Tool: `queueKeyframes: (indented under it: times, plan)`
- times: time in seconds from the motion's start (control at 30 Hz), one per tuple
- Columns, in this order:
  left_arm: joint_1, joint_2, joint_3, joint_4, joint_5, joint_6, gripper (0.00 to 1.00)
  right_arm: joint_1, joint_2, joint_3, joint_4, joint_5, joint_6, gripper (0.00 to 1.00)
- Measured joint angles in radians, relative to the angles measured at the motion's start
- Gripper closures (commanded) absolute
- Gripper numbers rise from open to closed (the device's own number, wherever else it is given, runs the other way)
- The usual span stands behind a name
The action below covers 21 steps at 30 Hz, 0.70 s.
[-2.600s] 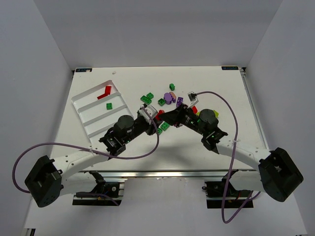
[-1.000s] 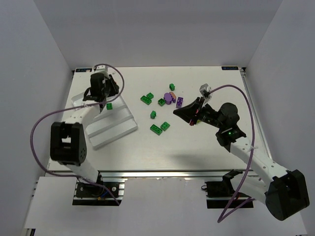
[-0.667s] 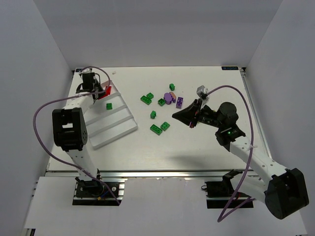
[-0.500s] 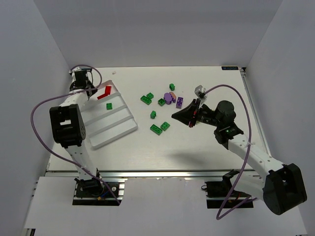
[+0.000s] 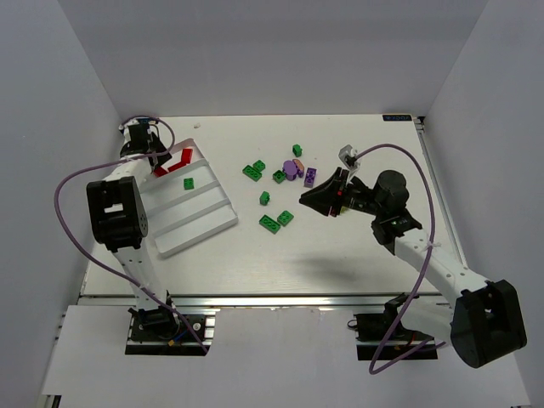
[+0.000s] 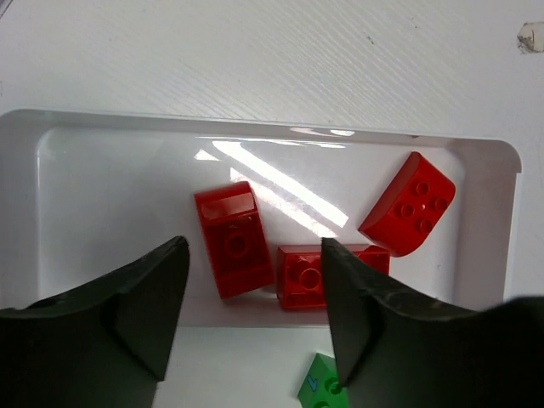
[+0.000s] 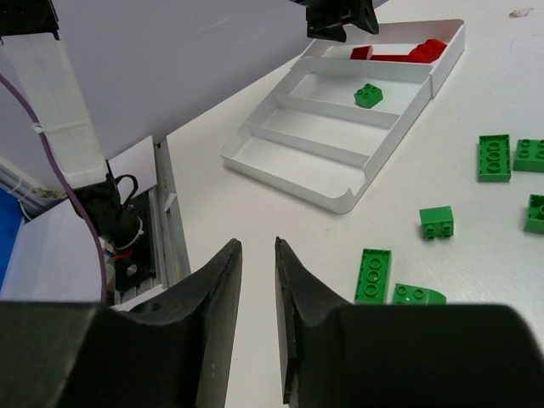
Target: Sort the legos into containers by color
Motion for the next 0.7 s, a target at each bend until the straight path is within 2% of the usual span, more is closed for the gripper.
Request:
queueKeyframes:
  times: [0.17, 0.23, 0.27, 0.3, 0.33, 0.37, 0.43, 0.5, 0.6, 0.63, 0.7]
  plan:
    - [0.001, 0.000, 0.000, -0.004, 0.001, -0.003, 0.22, -0.023, 0.000, 0.002, 0.000, -0.013, 0.001, 0.69]
    - [0.001, -0.001, 0.000, -0.005, 0.005, -0.005, 0.29, -0.034, 0.000, 0.002, 0.000, -0.017, 0.001, 0.69]
    - [0.001, -0.004, -0.003, -0.002, 0.009, -0.006, 0.35, -0.038, 0.000, 0.002, 0.000, -0.018, 0.000, 0.69]
    - [0.001, -0.010, -0.011, 0.004, 0.019, -0.010, 0.46, -0.042, 0.000, 0.002, 0.000, -0.018, -0.005, 0.69]
    - [0.001, -0.025, -0.028, 0.011, 0.039, -0.013, 0.72, -0.046, 0.000, 0.003, -0.001, -0.018, -0.012, 0.70]
    - [0.001, -0.047, -0.051, 0.018, 0.060, -0.019, 0.82, -0.048, 0.000, 0.007, -0.009, -0.014, -0.027, 0.71]
    - [0.001, -0.103, -0.100, 0.035, 0.117, -0.037, 0.98, -0.048, 0.000, 0.021, -0.035, -0.002, -0.068, 0.81]
    - [-0.001, -0.186, -0.167, 0.076, 0.181, -0.063, 1.00, -0.048, 0.002, 0.047, -0.087, 0.032, -0.123, 1.00]
    - [-0.019, -0.339, -0.269, 0.163, 0.296, -0.126, 1.00, -0.048, 0.046, 0.149, -0.217, 0.111, -0.219, 1.00]
    - [-0.027, -0.369, -0.284, 0.193, 0.332, -0.147, 0.87, -0.048, 0.072, 0.198, -0.263, 0.147, -0.254, 1.00]
    - [-0.079, -0.457, -0.319, 0.245, 0.383, -0.174, 0.70, -0.049, 0.124, 0.269, -0.328, 0.219, -0.308, 0.77]
